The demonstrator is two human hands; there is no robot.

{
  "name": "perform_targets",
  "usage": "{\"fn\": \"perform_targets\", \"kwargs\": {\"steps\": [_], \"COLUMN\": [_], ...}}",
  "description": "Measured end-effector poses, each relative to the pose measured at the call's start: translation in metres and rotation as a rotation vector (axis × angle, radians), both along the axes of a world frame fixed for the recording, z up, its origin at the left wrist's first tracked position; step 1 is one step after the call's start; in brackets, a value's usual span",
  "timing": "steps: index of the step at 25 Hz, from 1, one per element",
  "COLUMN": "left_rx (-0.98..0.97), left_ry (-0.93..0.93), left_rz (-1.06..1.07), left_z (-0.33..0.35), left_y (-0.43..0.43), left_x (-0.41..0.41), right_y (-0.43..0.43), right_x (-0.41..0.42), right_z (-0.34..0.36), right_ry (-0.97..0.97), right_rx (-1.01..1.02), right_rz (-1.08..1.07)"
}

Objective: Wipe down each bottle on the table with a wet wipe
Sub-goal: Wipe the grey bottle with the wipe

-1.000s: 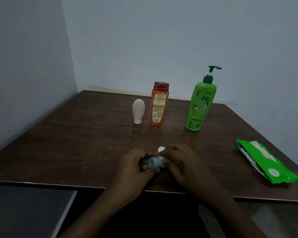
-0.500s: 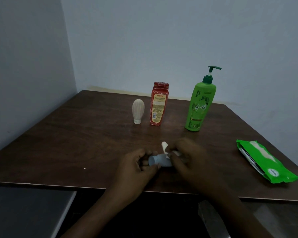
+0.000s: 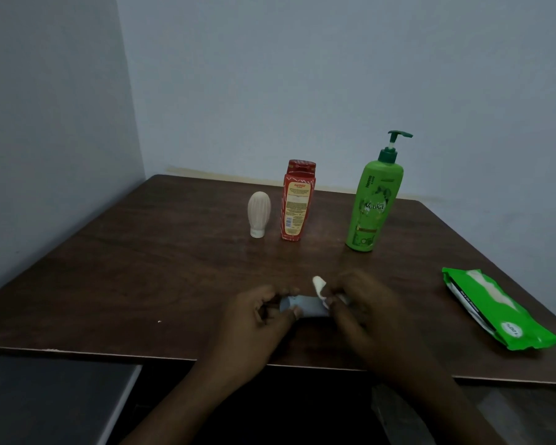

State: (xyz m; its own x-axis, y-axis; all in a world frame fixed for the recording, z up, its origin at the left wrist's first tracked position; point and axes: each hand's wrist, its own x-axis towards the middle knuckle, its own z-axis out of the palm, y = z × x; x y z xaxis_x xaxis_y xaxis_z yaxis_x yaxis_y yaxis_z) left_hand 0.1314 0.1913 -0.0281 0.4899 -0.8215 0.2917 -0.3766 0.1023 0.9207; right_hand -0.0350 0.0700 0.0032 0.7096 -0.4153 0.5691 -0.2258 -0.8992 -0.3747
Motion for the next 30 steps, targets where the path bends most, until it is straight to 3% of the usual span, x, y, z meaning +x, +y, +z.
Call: {"fn": "perform_targets", "kwargs": {"steps": [7,13,20,26,30], "left_rx": [0.021,0.046,0.036,0.05,0.057], "left_ry": [0.092,0.05,0.072,0.017,0.032], "left_rz": [-0.004,0.022,-0.028,-0.002,0.001], "left_z": [0.0,0.0,0.004,0.002,0.005], "left_y": [0.0,0.0,0.001,-0.001,0.001], "left_x": [0.001,0.001,-0.002,0.0,-0.002], "right_y": [0.004,-0.014,0.004,-0.019,-0.005], "right_x": [0.014,0.0,0.015,-0.003,0.006], "right_z": [-0.011,-0.005,-0.01,-0.005,-0.009], "right_ry": [0.108,0.027,0.065,0.052,0.078], "right_rx": [-0.067,-0.001,-0.052,0.025,0.007], "right_rz": [0.053,-0.109,0.122,-0.079,-0.033]}}
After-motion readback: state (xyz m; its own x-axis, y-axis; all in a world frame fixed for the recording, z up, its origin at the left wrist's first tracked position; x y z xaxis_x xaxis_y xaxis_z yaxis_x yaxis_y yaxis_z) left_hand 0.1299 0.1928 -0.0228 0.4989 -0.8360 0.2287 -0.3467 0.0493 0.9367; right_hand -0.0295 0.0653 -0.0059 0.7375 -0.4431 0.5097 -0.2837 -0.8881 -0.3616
